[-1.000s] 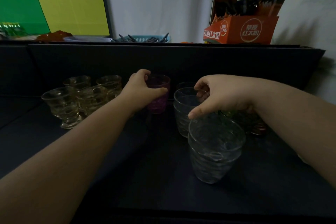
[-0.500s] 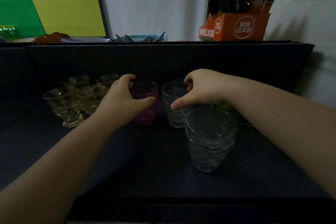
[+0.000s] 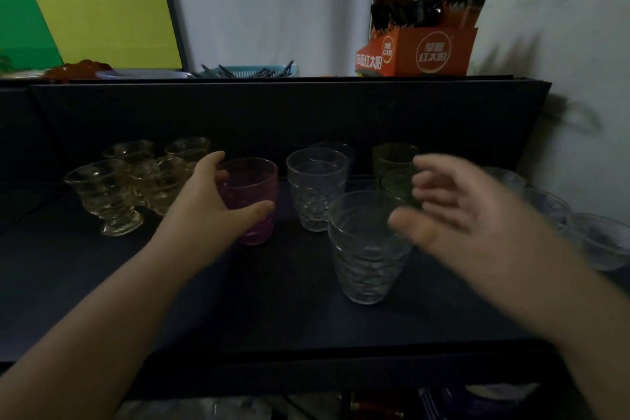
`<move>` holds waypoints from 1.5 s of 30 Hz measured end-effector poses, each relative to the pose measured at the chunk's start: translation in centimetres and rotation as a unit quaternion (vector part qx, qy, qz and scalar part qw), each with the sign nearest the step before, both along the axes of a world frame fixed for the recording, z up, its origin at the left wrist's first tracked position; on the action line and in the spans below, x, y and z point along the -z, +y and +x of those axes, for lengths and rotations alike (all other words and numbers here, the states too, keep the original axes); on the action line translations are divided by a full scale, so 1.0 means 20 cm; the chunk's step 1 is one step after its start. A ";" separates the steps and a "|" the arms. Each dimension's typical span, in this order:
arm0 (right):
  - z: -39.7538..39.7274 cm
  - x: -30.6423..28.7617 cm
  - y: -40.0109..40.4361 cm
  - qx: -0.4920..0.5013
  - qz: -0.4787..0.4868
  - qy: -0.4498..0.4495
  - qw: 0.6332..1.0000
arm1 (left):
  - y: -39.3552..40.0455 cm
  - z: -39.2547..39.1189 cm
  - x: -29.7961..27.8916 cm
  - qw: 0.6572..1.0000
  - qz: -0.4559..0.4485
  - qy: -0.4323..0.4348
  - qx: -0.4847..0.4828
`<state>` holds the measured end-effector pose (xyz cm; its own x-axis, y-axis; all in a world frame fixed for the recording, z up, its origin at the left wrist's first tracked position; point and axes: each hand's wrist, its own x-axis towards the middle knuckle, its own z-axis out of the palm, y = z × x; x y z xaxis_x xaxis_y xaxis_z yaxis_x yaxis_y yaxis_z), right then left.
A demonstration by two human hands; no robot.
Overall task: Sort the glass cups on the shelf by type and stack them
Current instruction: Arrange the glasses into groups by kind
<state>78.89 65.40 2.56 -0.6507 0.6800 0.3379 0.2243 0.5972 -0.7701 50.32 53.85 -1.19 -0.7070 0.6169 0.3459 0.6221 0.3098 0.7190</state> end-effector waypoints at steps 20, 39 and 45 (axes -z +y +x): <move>-0.10 0.07 -0.13 0.047 0.016 0.107 0.993 | -0.07 0.06 0.05 0.997 0.051 -0.054 -0.017; -0.65 -0.26 0.20 0.038 0.052 0.081 0.995 | 0.01 0.01 0.04 0.998 0.031 -0.050 -0.028; -0.68 -0.13 0.22 0.040 0.026 0.056 0.997 | 0.02 0.01 0.05 0.997 0.042 -0.050 -0.028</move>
